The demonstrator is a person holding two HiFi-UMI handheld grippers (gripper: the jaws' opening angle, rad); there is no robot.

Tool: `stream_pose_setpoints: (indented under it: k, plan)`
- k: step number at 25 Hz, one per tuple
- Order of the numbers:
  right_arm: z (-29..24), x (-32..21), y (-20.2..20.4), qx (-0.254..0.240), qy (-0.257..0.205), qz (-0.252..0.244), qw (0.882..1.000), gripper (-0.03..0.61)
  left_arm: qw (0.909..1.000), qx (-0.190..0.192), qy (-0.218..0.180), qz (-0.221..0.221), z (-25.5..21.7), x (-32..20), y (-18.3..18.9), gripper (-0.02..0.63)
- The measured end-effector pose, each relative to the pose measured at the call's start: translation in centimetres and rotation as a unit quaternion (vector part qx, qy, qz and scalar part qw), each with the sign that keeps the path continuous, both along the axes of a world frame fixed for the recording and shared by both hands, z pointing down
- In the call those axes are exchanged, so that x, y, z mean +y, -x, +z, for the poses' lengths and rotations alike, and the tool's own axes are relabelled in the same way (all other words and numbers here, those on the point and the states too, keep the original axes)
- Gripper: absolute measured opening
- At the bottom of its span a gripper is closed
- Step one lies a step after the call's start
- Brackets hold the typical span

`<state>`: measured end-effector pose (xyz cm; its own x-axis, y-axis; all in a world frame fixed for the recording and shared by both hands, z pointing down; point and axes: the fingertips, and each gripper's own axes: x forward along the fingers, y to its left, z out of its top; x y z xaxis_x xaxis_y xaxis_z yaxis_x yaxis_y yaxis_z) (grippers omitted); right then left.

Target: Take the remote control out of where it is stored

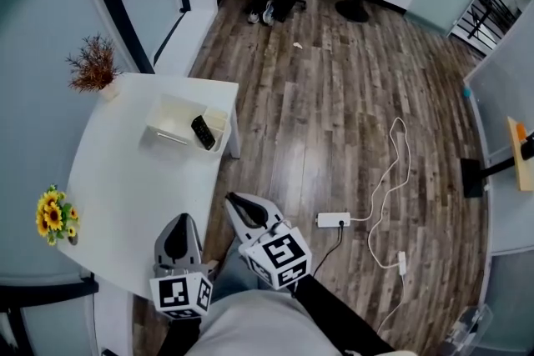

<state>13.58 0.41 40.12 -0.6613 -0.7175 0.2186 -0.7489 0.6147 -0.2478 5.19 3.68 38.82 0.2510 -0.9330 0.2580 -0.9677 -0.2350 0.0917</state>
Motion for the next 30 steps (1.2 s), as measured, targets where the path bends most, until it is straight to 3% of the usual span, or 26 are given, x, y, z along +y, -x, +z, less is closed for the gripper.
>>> stream_pose_setpoints:
  k: [13,30]
  plan:
    - [0.4,-7.7,1.3,0.016,0.002,-0.011,1.000,0.009,1.0000,-0.001,-0.008,0.006,-0.6,-7.9,1.1,0.009]
    - [3.0,-12.3,3.7,0.033,0.025,-0.028,0.999,0.046,0.9997,0.005,0.014,-0.021,1.2,-10.9,3.4,0.009]
